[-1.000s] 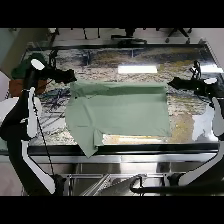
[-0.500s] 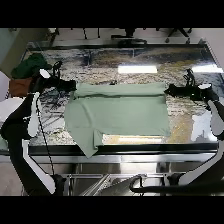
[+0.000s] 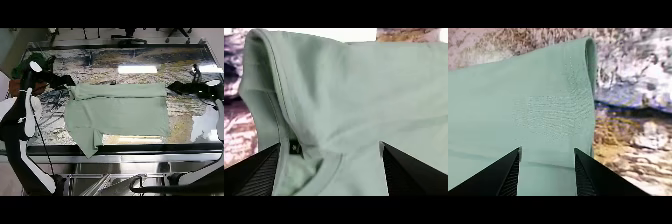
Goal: Fold the shirts.
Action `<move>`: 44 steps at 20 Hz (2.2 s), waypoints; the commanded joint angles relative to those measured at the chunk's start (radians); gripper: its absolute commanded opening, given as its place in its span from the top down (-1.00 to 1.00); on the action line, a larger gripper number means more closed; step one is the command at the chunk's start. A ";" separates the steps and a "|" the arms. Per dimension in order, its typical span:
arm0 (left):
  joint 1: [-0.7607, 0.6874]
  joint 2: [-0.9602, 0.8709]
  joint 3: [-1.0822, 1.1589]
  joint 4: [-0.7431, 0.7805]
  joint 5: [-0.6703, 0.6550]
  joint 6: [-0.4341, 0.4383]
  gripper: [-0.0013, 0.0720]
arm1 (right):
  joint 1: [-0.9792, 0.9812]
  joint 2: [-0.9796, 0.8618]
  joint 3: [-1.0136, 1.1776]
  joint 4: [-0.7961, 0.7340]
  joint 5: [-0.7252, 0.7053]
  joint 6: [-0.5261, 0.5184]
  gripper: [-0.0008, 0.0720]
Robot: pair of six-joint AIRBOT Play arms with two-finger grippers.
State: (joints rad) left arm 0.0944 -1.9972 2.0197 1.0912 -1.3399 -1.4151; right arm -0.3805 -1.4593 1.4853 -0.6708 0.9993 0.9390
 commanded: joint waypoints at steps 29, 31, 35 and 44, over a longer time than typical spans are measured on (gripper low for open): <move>0.145 0.588 -1.264 -0.411 0.133 0.265 0.92 | -0.107 0.254 -0.548 -0.294 0.265 0.149 -0.15; 0.145 0.588 -1.230 -0.410 0.092 0.265 0.92 | -0.080 0.235 -0.595 -0.294 0.266 0.150 -0.15; 0.145 0.591 -1.177 -0.400 -0.002 0.262 0.93 | 0.024 0.207 -0.617 -0.285 0.317 0.132 0.65; 0.145 0.883 -1.167 0.007 -0.179 0.094 0.93 | -0.009 0.438 -0.594 -0.515 0.412 0.307 0.93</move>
State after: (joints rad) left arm 0.2390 -1.1984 0.8497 0.9569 -1.4601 -1.2694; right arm -0.3698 -1.1011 0.8890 -1.1015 1.3888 1.1793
